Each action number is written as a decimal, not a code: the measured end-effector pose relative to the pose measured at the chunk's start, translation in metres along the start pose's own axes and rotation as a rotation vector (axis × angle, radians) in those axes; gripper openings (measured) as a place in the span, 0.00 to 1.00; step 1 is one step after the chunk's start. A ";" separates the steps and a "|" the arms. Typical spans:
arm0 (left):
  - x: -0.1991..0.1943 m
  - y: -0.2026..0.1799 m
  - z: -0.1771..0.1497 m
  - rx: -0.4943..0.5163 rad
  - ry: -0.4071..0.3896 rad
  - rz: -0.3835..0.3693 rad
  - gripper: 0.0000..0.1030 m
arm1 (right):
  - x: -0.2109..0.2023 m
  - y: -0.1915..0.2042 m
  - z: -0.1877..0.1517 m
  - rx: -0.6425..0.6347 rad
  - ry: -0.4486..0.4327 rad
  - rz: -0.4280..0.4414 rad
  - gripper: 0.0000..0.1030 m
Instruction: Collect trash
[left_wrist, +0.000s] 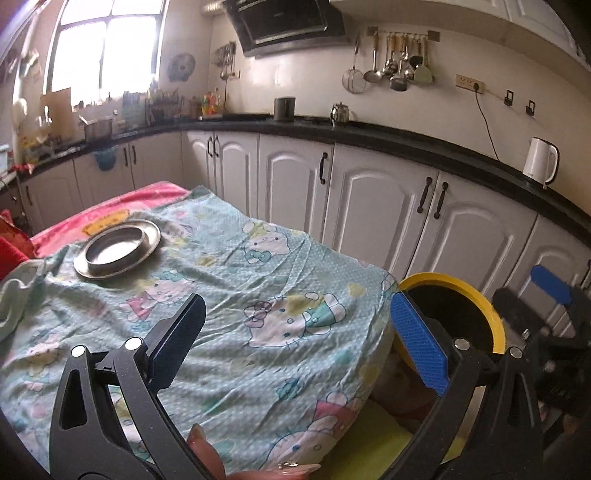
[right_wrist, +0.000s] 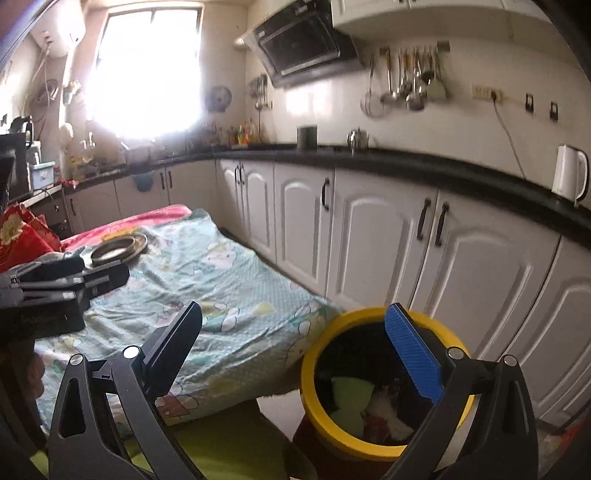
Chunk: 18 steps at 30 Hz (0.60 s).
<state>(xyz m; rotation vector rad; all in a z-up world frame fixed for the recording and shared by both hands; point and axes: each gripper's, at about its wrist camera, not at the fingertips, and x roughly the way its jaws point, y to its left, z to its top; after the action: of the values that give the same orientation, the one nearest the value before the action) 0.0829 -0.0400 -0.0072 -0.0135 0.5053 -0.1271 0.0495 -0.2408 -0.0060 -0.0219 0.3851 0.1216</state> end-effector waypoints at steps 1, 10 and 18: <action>-0.003 0.001 -0.002 -0.004 -0.006 0.002 0.89 | -0.006 0.000 -0.002 0.008 -0.022 -0.003 0.94; -0.025 0.005 -0.015 -0.033 -0.051 0.007 0.89 | -0.020 -0.003 -0.025 0.054 0.013 -0.029 0.94; -0.026 0.004 -0.018 -0.039 -0.049 -0.001 0.89 | -0.019 -0.001 -0.026 0.047 0.014 -0.013 0.94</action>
<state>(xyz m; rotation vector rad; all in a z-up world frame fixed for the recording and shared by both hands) 0.0518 -0.0329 -0.0108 -0.0544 0.4593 -0.1176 0.0221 -0.2450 -0.0232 0.0213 0.4013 0.0991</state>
